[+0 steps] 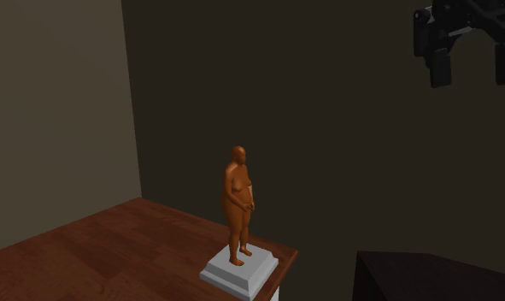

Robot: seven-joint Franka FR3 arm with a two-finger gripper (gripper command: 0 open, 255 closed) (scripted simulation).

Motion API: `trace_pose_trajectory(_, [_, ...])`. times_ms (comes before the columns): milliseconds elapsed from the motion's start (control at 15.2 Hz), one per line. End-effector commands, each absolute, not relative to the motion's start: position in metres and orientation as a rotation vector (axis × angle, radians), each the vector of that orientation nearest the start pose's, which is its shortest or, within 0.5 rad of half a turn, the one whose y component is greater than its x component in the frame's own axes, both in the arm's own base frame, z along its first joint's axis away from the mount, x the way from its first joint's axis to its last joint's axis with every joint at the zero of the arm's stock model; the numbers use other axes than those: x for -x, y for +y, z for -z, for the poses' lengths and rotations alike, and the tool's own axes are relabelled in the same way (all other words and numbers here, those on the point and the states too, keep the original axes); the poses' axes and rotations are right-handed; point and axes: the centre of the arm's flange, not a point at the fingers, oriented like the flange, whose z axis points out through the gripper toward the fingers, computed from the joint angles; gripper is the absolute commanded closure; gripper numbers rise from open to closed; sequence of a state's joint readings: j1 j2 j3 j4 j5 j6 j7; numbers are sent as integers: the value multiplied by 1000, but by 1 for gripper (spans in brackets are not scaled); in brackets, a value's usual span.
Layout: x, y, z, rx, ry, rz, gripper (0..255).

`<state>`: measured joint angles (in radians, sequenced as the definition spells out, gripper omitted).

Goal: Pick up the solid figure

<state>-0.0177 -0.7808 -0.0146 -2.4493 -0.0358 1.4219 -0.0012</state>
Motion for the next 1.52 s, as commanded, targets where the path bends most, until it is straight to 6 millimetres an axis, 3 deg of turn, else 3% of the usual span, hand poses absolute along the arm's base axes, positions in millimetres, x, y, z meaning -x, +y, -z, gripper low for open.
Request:
trace_pose_trajectory(0, [-285, -14, -535, 3139, 42, -390, 0])
trace_pose_trajectory(1452, [-486, -204, -462, 3082, 111, -220, 0])
